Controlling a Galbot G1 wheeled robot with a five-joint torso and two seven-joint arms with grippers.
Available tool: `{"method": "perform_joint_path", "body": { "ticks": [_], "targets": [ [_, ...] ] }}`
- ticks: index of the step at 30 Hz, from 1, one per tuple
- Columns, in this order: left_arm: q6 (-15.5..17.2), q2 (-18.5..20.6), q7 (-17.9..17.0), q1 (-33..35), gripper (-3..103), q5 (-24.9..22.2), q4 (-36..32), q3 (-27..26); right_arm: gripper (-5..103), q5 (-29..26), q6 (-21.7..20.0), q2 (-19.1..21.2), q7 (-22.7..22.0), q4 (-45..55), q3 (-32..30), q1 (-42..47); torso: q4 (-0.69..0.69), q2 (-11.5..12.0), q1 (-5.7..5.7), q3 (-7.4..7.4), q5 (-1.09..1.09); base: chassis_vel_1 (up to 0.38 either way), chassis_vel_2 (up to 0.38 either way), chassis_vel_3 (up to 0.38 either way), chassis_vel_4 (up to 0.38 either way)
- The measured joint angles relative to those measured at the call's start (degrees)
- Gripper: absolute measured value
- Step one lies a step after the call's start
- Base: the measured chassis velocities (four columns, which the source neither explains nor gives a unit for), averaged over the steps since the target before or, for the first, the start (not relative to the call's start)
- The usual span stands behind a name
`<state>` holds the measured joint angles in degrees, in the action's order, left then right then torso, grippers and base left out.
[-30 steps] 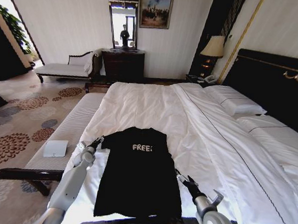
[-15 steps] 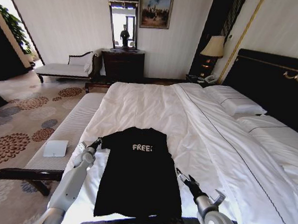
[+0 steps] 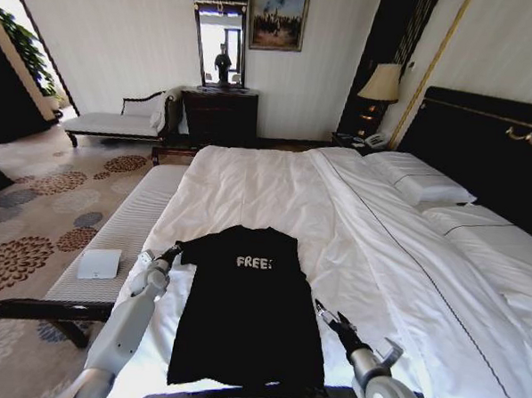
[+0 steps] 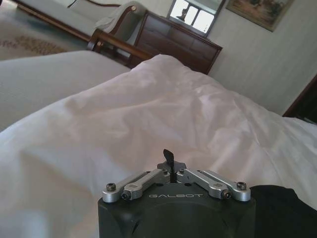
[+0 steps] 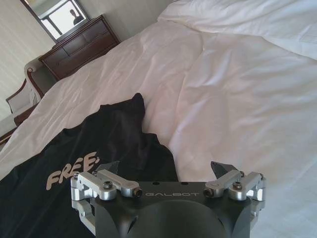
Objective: Fold the clothes on the bed.
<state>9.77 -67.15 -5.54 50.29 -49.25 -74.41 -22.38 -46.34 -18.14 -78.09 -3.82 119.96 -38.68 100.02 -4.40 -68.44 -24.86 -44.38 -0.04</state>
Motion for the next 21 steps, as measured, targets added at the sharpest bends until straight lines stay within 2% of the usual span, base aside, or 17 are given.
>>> {"method": "perform_joint_path", "body": {
  "ticks": [2,5,6,8,11,13,17,21],
  "targets": [
    [-0.24,0.12,-0.01,0.12,1,1.56,-0.97,0.51,100,-0.05,0.01,0.02,-0.01,-0.09,0.03,-0.04,0.0,0.0,0.0,0.0,0.0,0.0,0.0,0.0,0.0],
    [-0.7,0.26,-0.19,0.46,1,6.8,-4.58,2.79,100,-0.23,0.05,0.04,-0.02,-0.25,0.12,-0.2,0.0,0.0,0.0,0.0,0.01,0.0,0.0,0.0,0.0],
    [-0.7,0.26,-0.19,0.46,1,6.8,-4.58,2.79,100,-0.23,0.05,0.04,-0.02,-0.25,0.12,-0.2,0.0,0.0,0.0,0.0,0.01,0.0,0.0,0.0,0.0],
    [-0.98,0.33,-0.25,0.96,1,11.58,-7.17,5.66,100,-0.34,0.08,0.04,-0.04,-0.26,0.08,-0.23,-0.01,0.0,0.0,0.0,0.01,0.0,0.0,0.0,0.0],
    [-1.12,0.34,-0.3,1.71,1,14.34,-8.55,8.29,100,-0.5,0.12,0.04,-0.04,-0.25,-0.14,-0.19,-0.01,0.0,0.0,0.0,0.01,0.0,0.0,0.0,0.0],
    [-1.66,-0.02,-0.32,2.91,1,18.02,-9.26,11.35,100,-0.75,0.22,0.07,-0.04,-0.23,-0.57,-0.08,-0.01,0.0,0.0,0.0,0.0,0.0,0.0,0.0,0.0],
    [-1.99,-1.24,-0.81,3.98,1,20.79,-9.41,14.59,100,-1.1,0.35,0.16,0.0,-0.09,-1.07,0.15,-0.01,0.0,0.0,0.0,0.0,0.0,0.0,0.0,0.0],
    [-2.2,-2.0,-1.51,4.12,1,21.36,-9.4,16.13,100,-1.2,0.43,0.21,0.11,-0.08,-1.3,0.27,-0.01,0.0,0.0,0.0,0.01,0.0,0.0,0.0,0.0]
  ]
}}
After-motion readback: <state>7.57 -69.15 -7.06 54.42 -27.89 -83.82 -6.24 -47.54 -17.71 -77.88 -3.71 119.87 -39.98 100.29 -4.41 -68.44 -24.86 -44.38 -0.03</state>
